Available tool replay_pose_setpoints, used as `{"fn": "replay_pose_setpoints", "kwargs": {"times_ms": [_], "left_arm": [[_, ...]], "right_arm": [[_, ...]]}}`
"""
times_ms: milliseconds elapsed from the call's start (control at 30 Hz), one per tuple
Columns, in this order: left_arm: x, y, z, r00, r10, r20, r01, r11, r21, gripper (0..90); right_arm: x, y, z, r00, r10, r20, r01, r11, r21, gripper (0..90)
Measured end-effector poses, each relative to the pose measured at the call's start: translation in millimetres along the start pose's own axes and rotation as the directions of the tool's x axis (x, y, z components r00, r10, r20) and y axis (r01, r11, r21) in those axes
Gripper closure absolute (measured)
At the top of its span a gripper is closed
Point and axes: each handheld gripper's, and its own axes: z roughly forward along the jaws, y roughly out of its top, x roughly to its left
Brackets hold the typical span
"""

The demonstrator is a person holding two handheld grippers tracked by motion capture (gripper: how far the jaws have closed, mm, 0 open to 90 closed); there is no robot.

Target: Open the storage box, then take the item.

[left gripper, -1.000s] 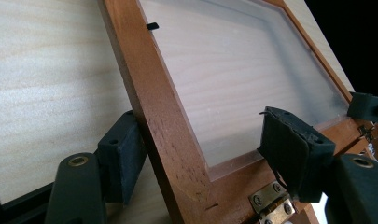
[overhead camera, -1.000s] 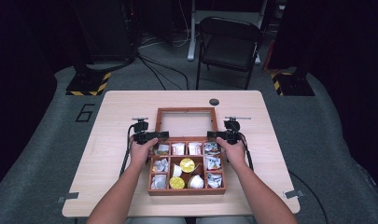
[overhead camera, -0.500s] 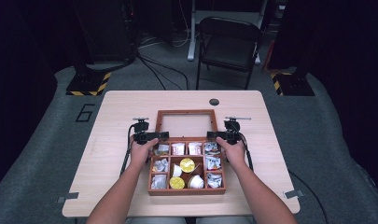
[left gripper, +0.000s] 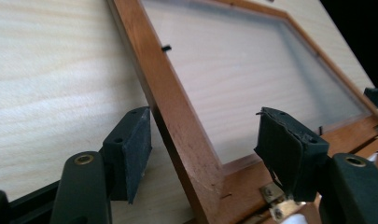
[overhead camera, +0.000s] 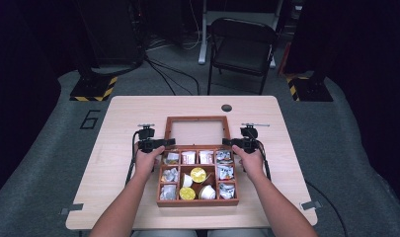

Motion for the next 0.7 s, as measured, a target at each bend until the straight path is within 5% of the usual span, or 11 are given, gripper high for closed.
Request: {"fn": "replay_pose_setpoints", "kwargs": {"times_ms": [133,267,467,700], "left_arm": [[-4.0,3.4,-11.3,0.9997,0.022,0.009,-0.022,0.9996,-0.016,35.8],[-8.7,4.1,-19.2,0.9996,0.027,0.003,-0.027,0.9993,-0.026,36.4],[-13.9,5.4,-29.8,0.9966,0.083,-0.003,-0.083,0.996,-0.033,37.5],[-22.3,3.6,-42.5,0.9957,0.091,0.018,-0.09,0.9943,-0.056,37.5]], "right_arm": [[5.3,-2.3,-9.4,0.9996,-0.027,0.011,0.027,0.999,-0.016,36.7],[15.2,-4.0,-17.7,0.9936,-0.11,0.025,0.111,0.994,-0.025,36.7],[36.3,-9.0,-27.2,0.9783,-0.207,-0.002,0.207,0.978,-0.023,33.7],[54.1,-15.5,-33.8,0.9609,-0.275,-0.03,0.275,0.961,-0.001,32.8]]}}
